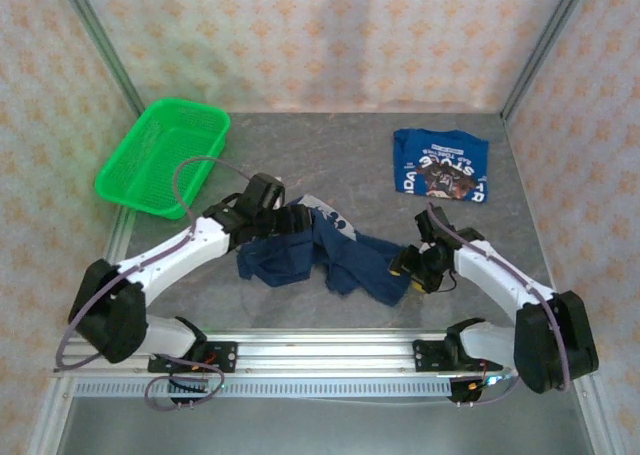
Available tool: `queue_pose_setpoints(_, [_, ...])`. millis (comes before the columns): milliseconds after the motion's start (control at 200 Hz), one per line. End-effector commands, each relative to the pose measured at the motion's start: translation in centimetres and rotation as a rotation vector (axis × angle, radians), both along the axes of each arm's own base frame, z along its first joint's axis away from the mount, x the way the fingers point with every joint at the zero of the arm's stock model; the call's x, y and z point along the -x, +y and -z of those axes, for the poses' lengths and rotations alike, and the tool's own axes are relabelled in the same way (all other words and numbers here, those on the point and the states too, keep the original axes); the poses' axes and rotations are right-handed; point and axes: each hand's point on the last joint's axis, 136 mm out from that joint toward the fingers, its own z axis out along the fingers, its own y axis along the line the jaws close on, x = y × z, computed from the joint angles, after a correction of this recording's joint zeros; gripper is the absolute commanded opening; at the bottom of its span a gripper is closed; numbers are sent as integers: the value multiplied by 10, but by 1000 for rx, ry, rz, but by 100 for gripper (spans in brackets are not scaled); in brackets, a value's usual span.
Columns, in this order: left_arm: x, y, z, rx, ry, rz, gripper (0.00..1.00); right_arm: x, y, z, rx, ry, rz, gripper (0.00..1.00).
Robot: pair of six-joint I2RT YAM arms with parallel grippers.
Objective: Fold and stack the t-shirts
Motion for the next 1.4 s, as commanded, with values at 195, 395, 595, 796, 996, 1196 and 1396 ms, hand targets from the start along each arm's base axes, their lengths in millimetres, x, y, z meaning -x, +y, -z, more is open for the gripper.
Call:
queue_pose_setpoints(195, [-21, -7, -52, 57, -128, 10, 77, -56, -1, 28, 81, -63, 37, 33])
queue_pose_setpoints(395, [-10, 35, -79, 77, -172, -94, 77, -84, -1, 10, 124, -112, 15, 0])
queue_pose_setpoints(595, [7, 72, -93, 61, -216, -183, 78, -134, 32, -154, -59, -506, -52, 0])
queue_pose_setpoints(796, [4, 67, -102, 97, -246, -160, 78, -141, 73, -329, -282, -825, -192, 0])
queue_pose_setpoints(996, [-4, 47, -103, 185, -272, -94, 81, -130, 120, -439, -507, -993, -301, 0])
queue_pose_setpoints(1196, [-2, 49, -74, 198, -223, -135, 82, -100, 167, -522, -680, -1112, -431, 0])
queue_pose_setpoints(1396, [0, 85, -98, 163, -343, -297, 86, -70, 185, -624, -996, -1280, -498, 0])
